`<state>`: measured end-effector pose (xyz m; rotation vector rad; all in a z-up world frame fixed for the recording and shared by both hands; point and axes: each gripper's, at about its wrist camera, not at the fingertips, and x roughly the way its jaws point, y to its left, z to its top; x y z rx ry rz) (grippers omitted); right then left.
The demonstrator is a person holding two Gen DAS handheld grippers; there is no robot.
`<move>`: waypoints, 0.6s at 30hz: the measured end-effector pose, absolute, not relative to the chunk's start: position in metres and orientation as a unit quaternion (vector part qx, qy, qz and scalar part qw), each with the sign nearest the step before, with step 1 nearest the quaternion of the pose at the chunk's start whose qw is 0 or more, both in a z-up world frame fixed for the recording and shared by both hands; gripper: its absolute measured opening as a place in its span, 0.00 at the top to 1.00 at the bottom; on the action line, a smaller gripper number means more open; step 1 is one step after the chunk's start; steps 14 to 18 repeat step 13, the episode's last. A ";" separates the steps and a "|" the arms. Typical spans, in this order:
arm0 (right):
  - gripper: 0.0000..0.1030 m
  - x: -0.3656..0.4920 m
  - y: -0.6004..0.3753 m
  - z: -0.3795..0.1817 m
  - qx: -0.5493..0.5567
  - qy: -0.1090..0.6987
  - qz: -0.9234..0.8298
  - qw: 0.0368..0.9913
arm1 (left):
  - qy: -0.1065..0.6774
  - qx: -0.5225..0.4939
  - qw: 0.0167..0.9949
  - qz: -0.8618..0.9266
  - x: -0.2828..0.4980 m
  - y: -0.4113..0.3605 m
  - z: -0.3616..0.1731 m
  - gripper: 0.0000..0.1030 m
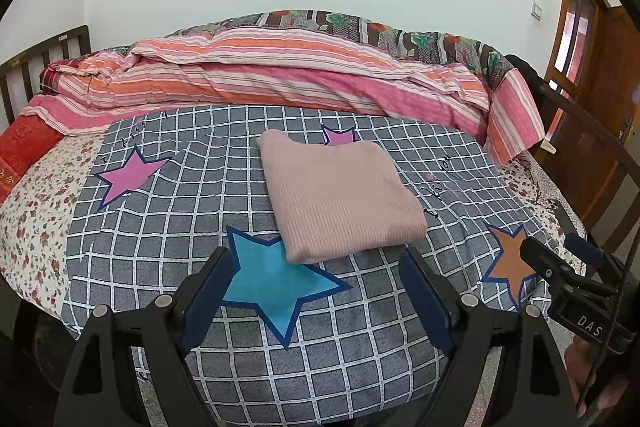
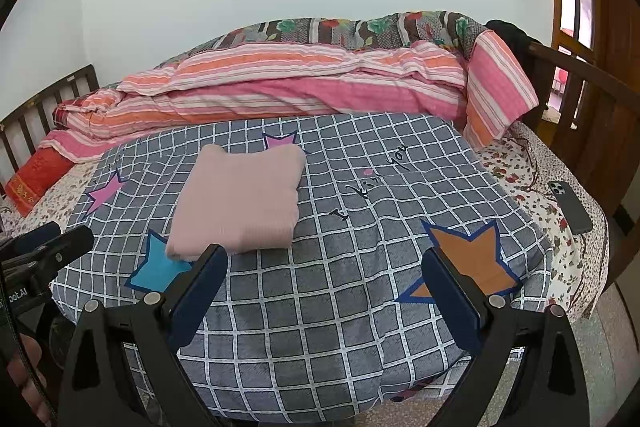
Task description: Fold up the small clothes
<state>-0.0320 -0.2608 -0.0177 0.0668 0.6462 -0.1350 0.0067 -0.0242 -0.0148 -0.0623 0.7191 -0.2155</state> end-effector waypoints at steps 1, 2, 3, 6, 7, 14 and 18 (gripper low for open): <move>0.06 -0.032 -0.261 -0.017 0.033 0.317 -0.066 0.946 | 0.352 -0.032 0.929 -0.107 0.007 -0.024 -0.013 0.19; 0.06 -0.032 -0.261 -0.017 0.033 0.317 -0.065 0.946 | 0.351 -0.032 0.930 -0.108 0.007 -0.024 -0.013 0.19; 0.06 -0.032 -0.261 -0.017 0.033 0.317 -0.065 0.946 | 0.350 -0.031 0.930 -0.107 0.006 -0.024 -0.012 0.19; 0.06 -0.032 -0.259 -0.016 0.031 0.316 -0.065 0.946 | 0.349 -0.030 0.931 -0.107 0.006 -0.023 -0.010 0.19; 0.06 -0.032 -0.259 -0.016 0.031 0.316 -0.064 0.946 | 0.348 -0.031 0.931 -0.107 0.006 -0.024 -0.010 0.19; 0.06 -0.032 -0.259 -0.016 0.032 0.315 -0.063 0.946 | 0.340 -0.024 0.934 -0.105 0.007 -0.023 -0.008 0.19; 0.06 -0.032 -0.259 -0.016 0.032 0.315 -0.063 0.946 | 0.340 -0.024 0.934 -0.105 0.007 -0.023 -0.008 0.19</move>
